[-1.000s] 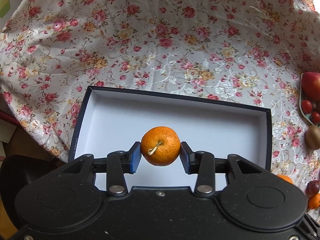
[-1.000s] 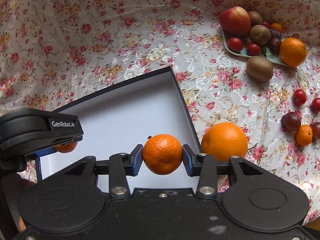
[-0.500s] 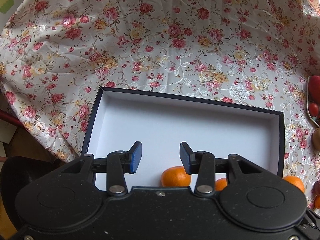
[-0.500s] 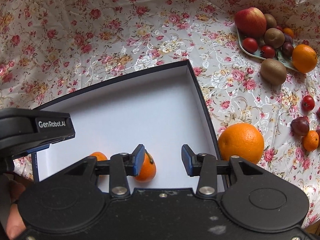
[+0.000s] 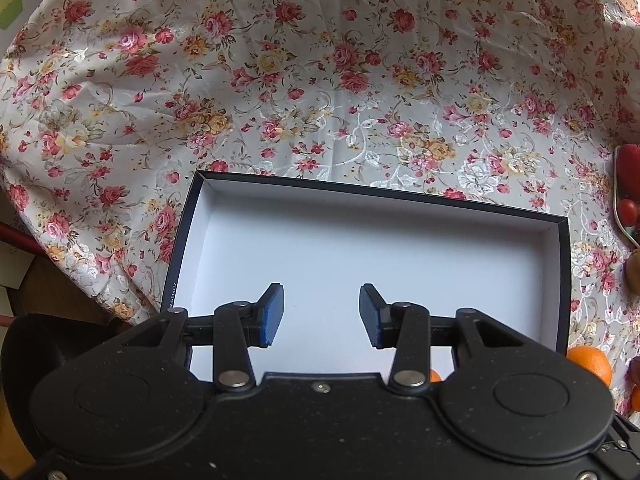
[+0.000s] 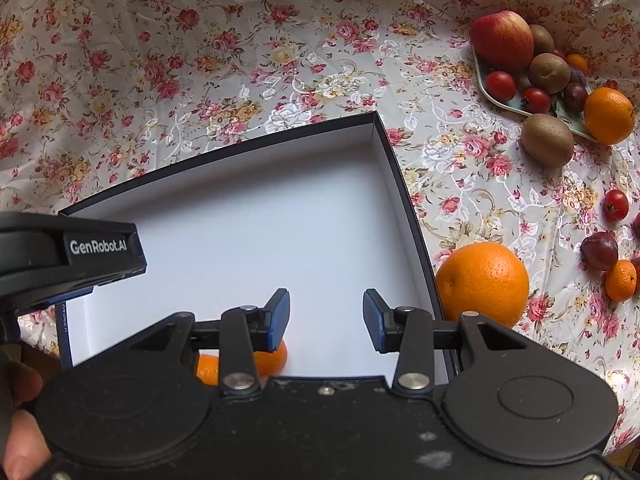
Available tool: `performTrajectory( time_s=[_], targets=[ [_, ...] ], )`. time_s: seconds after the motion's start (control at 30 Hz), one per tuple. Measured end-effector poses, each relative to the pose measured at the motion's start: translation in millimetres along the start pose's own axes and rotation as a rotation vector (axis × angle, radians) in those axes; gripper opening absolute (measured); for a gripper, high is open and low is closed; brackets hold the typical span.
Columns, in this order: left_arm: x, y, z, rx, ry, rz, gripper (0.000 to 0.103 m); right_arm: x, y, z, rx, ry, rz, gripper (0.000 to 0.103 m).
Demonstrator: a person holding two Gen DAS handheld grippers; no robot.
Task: Organize fruits
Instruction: 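Withdraw both grippers from the box toward the loose fruit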
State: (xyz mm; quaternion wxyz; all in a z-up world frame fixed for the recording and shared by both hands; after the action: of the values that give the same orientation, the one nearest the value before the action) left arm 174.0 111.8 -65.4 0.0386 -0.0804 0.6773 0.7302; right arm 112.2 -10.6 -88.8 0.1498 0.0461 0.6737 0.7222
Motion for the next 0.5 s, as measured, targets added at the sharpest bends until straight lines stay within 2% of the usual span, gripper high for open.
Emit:
performTrajectory(
  time_s=[0.5],
  targets=[
    [0.8, -1.3, -3.0, -0.003, -0.015, 0.012, 0.050, 0.9, -0.7, -3.4, 0.010, 0.000, 0.015, 0.043]
  ],
)
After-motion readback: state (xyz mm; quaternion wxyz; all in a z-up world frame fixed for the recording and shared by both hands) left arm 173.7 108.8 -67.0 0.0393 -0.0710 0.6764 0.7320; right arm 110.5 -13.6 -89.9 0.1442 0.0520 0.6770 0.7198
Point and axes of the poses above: each gripper's, at about its wrist camera, not at the fingertips, and y roughly against the way its jaws point, z to its left, x to its underside, the point moved 3 cm from there along -y, roughly the way its jaws point, and after that the axes turned 8 degrees about z, right-handed, at the moved point
